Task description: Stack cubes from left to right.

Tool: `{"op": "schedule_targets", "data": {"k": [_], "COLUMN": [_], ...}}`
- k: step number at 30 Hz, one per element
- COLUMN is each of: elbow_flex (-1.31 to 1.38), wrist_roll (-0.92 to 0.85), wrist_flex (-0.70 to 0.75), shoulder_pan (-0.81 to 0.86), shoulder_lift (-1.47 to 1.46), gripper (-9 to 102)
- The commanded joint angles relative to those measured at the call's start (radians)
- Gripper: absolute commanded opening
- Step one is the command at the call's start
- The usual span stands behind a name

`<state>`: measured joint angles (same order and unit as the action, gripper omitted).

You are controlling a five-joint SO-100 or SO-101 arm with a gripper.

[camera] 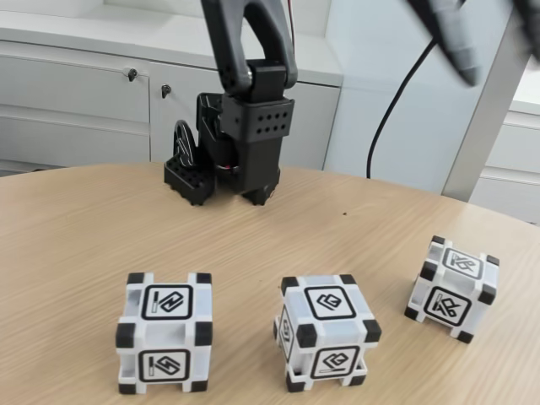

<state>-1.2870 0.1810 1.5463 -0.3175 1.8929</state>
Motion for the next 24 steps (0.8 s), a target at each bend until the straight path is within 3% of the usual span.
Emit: {"op": "schedule_targets", "data": {"k": [1, 9, 24], "elbow_flex": [0.129, 0.135, 0.003], "wrist_roll": [-0.020, -0.127, -0.330], "wrist_flex": [0.040, 0.043, 0.071], "shoulder_pan": [-0.094, -0.164, -0.147], "shoulder_lift": [-0.103, -0.282, -0.374], "gripper": [28, 34, 34]}}
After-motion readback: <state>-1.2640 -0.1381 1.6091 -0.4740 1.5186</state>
